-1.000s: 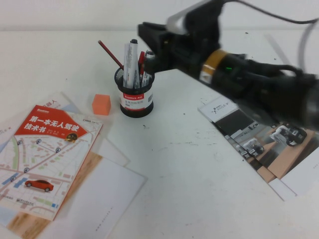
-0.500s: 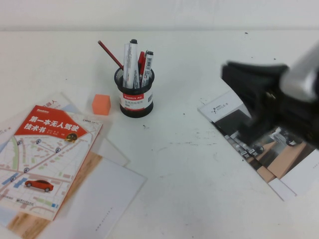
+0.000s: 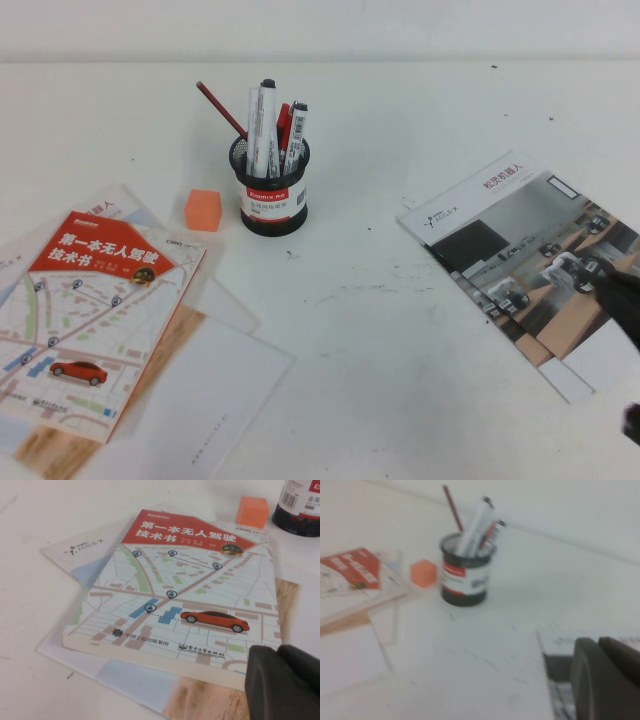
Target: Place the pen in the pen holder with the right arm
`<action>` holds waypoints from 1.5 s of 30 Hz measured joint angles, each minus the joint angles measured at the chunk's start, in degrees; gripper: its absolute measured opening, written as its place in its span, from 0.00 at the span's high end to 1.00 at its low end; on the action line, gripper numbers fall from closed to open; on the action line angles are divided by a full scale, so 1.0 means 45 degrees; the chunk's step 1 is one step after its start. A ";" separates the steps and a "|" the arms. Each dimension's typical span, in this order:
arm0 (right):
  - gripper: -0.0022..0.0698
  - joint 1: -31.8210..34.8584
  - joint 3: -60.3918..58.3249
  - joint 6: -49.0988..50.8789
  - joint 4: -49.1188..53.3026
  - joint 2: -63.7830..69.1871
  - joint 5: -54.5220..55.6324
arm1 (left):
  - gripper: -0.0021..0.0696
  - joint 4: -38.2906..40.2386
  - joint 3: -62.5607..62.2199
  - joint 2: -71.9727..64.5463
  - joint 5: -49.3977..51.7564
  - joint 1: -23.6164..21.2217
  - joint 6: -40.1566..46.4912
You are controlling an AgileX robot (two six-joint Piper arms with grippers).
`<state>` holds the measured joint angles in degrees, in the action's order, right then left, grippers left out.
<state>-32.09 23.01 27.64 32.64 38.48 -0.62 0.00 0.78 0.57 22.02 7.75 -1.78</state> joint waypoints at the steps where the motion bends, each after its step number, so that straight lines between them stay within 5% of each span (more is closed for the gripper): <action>1: 1.00 0.0000 -0.0110 0.0000 -0.0030 -0.0344 -0.0447 | 0.97 0.0000 0.0000 0.0000 0.0000 0.0000 0.0000; 10: 1.00 0.1140 -0.0427 -0.0047 -0.1186 -0.3201 -0.4723 | 0.97 0.0000 0.0000 0.0000 0.0000 0.0000 0.0000; 19: 1.00 0.4846 -0.2559 -0.0070 -0.1765 -0.6096 -0.3525 | 0.97 0.0000 0.0000 0.0000 0.0000 0.0000 0.0000; 28: 1.00 0.5339 -0.4184 -0.0138 -0.2651 -0.6849 -0.2981 | 0.97 0.0000 0.0000 0.0000 0.0000 0.0000 0.0000; 36: 1.00 0.5743 -0.5338 -0.5896 -0.8160 -0.7538 -0.2726 | 0.97 0.0000 0.0000 0.0000 0.0000 0.0000 0.0000; 45: 1.00 0.7267 -0.5428 -0.6673 -0.8727 -0.8651 -0.4063 | 0.97 0.0000 0.0000 0.0000 0.0000 0.0000 0.0000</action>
<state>0.61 -1.42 -2.39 -6.63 -0.45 -18.91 0.00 0.78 0.57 22.02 7.75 -1.78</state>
